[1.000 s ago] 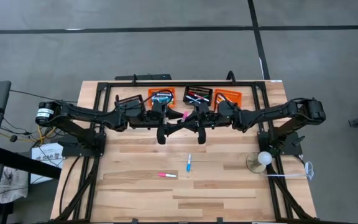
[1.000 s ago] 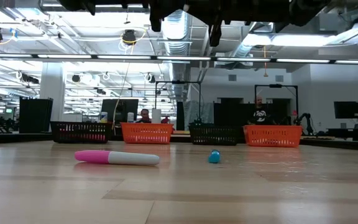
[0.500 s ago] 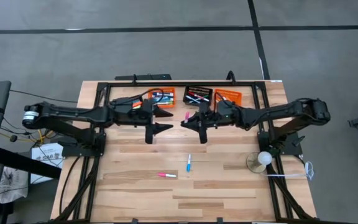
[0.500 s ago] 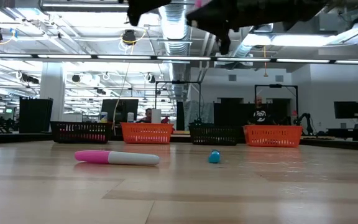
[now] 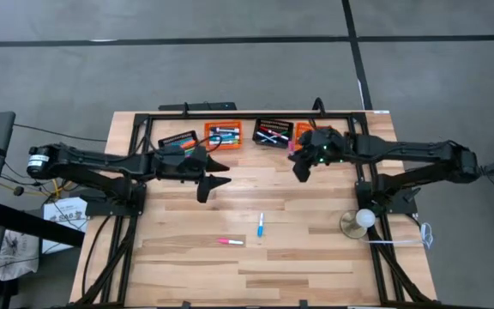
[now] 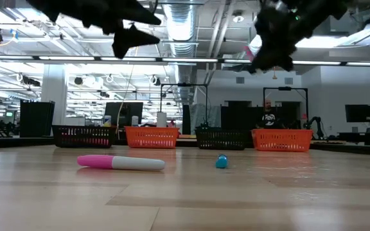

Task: Pick & Place Markers
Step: Put the small pink highlighter pen into the right orange bin

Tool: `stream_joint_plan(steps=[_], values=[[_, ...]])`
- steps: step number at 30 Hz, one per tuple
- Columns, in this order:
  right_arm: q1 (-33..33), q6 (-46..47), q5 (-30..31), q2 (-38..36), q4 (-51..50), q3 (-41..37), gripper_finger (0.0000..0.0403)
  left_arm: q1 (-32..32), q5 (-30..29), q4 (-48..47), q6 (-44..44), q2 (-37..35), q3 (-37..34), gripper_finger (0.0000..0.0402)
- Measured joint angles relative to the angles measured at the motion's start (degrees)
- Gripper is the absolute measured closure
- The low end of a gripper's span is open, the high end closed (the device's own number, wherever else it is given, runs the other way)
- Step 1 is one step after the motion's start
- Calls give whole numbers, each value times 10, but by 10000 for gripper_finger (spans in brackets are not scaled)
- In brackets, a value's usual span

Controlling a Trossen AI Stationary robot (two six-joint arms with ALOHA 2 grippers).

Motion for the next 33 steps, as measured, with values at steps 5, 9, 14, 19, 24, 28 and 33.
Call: stream_joint_plan(steps=[5, 9, 14, 19, 24, 28, 33], values=[[-75, -12, -1, -3, -107, 0, 377, 0, 0, 141, -55, 0, -88, 197], [-128, -51, -3, 9, -148, 0, 377, 0, -14, 209, -83, 0, -134, 199], [-185, -97, -5, 31, -184, 19, 377, 0, -19, 217, -95, 0, -165, 198], [-236, -166, -2, 87, -250, 78, 377, 0, -19, 222, -95, 0, -177, 198], [-276, -229, -1, 167, -318, 147, 377, 0, -19, 223, -95, 0, -179, 198], [-295, -270, -1, 231, -362, 190, 377, 0, -19, 226, -95, 0, -179, 198], [-305, -309, 0, 293, -380, 213, 377, -1, -16, 227, -98, 0, -179, 198]])
